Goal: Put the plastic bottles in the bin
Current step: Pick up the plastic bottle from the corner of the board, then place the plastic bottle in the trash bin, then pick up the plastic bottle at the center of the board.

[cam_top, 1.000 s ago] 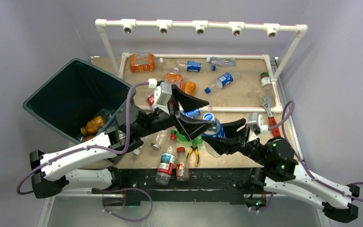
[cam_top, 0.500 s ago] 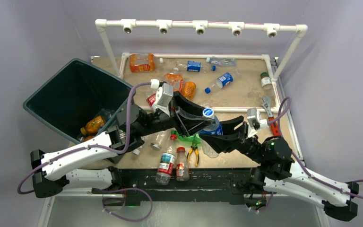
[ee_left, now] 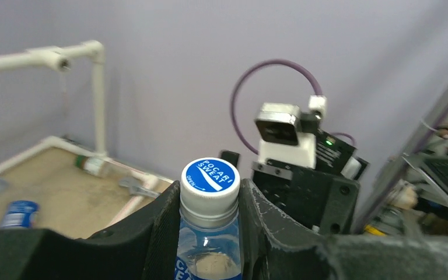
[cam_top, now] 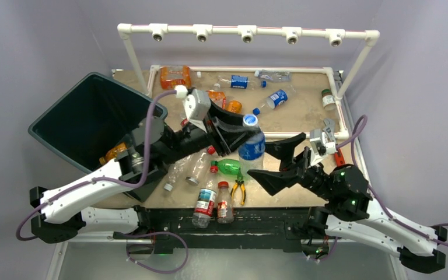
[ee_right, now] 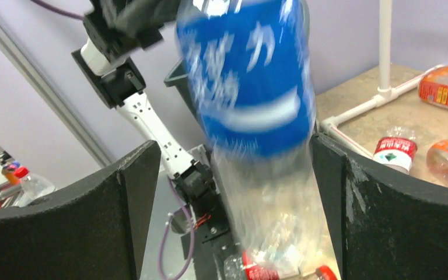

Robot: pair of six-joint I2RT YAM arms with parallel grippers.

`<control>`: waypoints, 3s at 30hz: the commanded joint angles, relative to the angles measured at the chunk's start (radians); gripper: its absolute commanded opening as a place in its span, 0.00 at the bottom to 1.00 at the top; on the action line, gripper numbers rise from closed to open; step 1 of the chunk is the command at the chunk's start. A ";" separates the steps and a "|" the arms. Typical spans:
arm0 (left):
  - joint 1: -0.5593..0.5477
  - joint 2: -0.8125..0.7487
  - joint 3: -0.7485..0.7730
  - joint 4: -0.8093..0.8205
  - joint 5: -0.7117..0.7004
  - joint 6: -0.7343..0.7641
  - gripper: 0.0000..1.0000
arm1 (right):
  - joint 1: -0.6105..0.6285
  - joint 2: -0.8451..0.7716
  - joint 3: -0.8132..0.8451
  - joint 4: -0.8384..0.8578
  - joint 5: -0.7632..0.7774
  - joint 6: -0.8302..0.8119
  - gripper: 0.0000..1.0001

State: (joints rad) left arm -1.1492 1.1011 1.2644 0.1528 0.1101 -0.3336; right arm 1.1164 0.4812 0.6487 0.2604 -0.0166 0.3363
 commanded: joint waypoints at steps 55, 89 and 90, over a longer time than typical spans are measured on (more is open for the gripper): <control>0.709 0.090 0.486 -0.681 -0.523 0.128 0.99 | 0.002 0.024 -0.034 -0.271 0.523 0.206 0.99; 0.142 -0.003 -0.415 -0.218 -0.435 -0.391 0.99 | -0.565 0.697 -0.195 0.207 0.231 0.624 0.98; 0.139 -0.011 -0.427 -0.214 -0.439 -0.401 0.99 | -0.564 0.725 -0.186 0.214 0.246 0.642 0.98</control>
State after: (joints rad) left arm -0.9981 1.1580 0.8715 -0.1871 -0.3405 -0.6350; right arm 0.5613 1.1187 0.3977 0.3408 0.2173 0.8883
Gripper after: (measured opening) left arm 0.993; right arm 0.977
